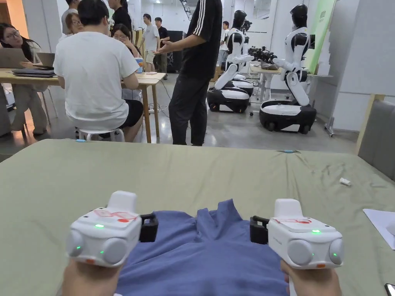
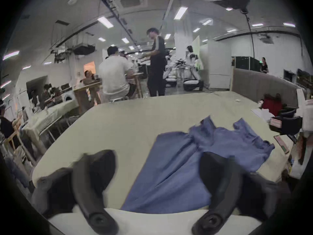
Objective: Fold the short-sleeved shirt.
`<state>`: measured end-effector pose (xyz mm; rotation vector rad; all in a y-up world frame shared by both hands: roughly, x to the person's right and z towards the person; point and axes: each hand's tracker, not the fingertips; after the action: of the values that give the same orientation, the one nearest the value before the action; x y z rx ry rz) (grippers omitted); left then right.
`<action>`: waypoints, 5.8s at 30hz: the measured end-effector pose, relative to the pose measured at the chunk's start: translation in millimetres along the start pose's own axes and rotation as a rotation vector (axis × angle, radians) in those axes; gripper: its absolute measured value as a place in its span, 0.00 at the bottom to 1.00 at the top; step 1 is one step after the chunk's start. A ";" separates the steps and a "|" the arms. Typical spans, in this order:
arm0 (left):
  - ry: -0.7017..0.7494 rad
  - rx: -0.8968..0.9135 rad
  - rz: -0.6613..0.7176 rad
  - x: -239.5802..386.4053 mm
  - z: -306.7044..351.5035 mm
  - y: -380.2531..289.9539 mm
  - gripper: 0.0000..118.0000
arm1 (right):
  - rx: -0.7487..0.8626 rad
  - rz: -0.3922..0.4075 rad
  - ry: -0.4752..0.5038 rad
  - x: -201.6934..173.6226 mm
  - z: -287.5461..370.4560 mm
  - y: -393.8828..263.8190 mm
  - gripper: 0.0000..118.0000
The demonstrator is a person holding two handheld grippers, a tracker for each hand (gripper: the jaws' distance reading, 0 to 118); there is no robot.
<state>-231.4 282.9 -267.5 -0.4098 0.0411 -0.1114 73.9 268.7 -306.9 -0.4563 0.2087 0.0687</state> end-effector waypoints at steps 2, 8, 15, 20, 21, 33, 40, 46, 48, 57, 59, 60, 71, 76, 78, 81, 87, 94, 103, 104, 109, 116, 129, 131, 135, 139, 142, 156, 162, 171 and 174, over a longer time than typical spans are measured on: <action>-0.004 0.004 -0.017 6.3 -1.9 -1.9 0.00 | 0.006 0.006 -0.009 -14.4 -1.3 -0.4 0.01; 0.036 -0.039 0.015 -39.8 -2.9 -21.9 0.00 | 0.018 0.065 0.027 -37.3 -3.4 -1.8 0.00; 0.080 -0.356 0.087 -126.9 -8.4 -69.1 0.00 | -0.024 0.106 0.131 -88.9 -34.6 -6.2 0.00; 0.065 -0.419 0.163 -167.5 -15.6 -99.5 0.01 | -0.068 0.132 0.199 -124.4 -71.5 -20.6 0.00; 0.053 -0.425 0.169 -172.3 -17.0 -102.7 0.05 | -0.073 0.136 0.199 -127.8 -75.3 -22.2 0.00; -0.076 -0.589 0.221 -176.3 -69.4 -137.6 0.68 | -0.131 0.128 0.163 -113.1 -88.5 -32.2 0.00; -0.093 -0.650 0.195 -161.2 -73.2 -138.0 0.01 | -0.148 0.115 0.130 -93.5 -89.6 -33.5 0.00; -0.078 -0.575 0.112 -147.2 -41.7 -111.7 0.01 | -0.153 0.102 0.105 -59.0 -103.2 -21.8 0.00; -0.067 -0.516 0.116 -139.7 -30.1 -102.8 0.01 | -0.157 0.091 0.087 -42.9 -97.4 -8.4 0.00; -0.034 -0.439 0.104 -101.1 -28.6 -88.6 0.01 | -0.307 0.173 0.039 62.5 -203.2 19.3 0.00; -0.038 -0.440 0.085 -93.5 -35.3 -85.9 0.01 | -0.327 0.231 0.081 68.6 -228.4 22.9 0.02; -0.041 -0.445 0.077 -90.5 -37.3 -85.7 0.01 | -0.330 0.227 0.105 74.3 -243.4 21.9 0.17; -0.032 -0.477 0.074 -96.3 -52.0 -81.1 0.01 | -0.509 0.134 0.117 83.1 -337.8 -17.5 0.74; -0.022 -0.475 0.064 -98.5 -60.9 -79.7 0.01 | -0.445 0.151 0.082 59.1 -297.8 -6.6 0.01; -0.013 -0.464 0.071 -99.4 -64.2 -78.0 0.01 | -0.448 0.145 0.081 58.0 -280.8 -1.5 0.01; 0.012 -0.419 0.048 -101.9 -66.2 -65.4 0.01 | -0.348 0.138 0.053 54.2 -240.5 19.0 0.01; 0.095 -0.316 0.010 -111.6 -89.1 -31.7 0.01 | -0.139 0.121 -0.029 54.0 -162.7 80.4 0.01; 0.184 -0.190 0.023 -124.0 -114.6 36.7 0.01 | 0.055 0.117 -0.121 74.1 -97.1 167.3 0.01; 0.216 -0.050 0.032 -133.3 -135.2 175.5 0.01 | 0.206 0.126 -0.199 95.8 -58.4 271.5 0.01; 0.234 -0.025 0.032 -133.0 -137.4 193.0 0.01 | 0.221 0.116 -0.197 100.6 -62.6 282.4 0.01; 0.265 0.073 0.076 -132.1 -139.2 268.9 0.01 | 0.318 0.099 -0.221 105.1 -56.7 330.6 0.01; 0.334 0.172 0.000 -142.4 -140.9 352.0 0.01 | 0.418 0.072 -0.223 107.6 -54.7 391.3 0.01; 0.335 0.154 -0.031 -160.3 -175.6 349.4 0.01 | 0.425 0.060 -0.224 102.2 -86.7 384.8 0.01; 0.329 0.133 -0.017 -151.5 -179.5 319.0 0.01 | 0.385 0.062 -0.242 103.1 -100.1 359.7 0.01; 0.332 0.078 -0.066 -144.2 -186.0 285.1 0.01 | 0.363 0.035 -0.240 103.4 -90.1 326.5 0.01; 0.290 0.083 -0.019 -139.7 -159.1 259.5 0.01 | 0.333 0.030 -0.240 105.1 -71.3 298.6 0.01; 0.241 0.074 0.017 -130.5 -117.1 229.3 0.01 | 0.301 0.047 -0.244 104.0 -47.2 266.5 0.01; 0.112 -0.148 0.032 -100.5 8.1 -28.8 0.01 | -0.034 0.096 -0.124 79.3 18.2 0.8 0.02; 0.071 -0.328 0.108 -99.2 20.7 -130.8 0.01 | -0.306 0.105 -0.087 63.0 16.2 -101.8 0.02; 0.096 -0.255 0.051 -74.5 41.4 -111.5 0.94 | -0.266 0.055 -0.078 50.7 34.5 -91.8 0.83; 0.021 -0.173 0.016 -46.8 44.9 -87.7 1.00 | -0.159 0.046 -0.033 20.1 50.6 -69.0 0.98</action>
<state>-283.8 226.2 -190.5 -0.5808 0.0746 -0.0969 110.5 229.7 -237.2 -0.6084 0.1823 0.1382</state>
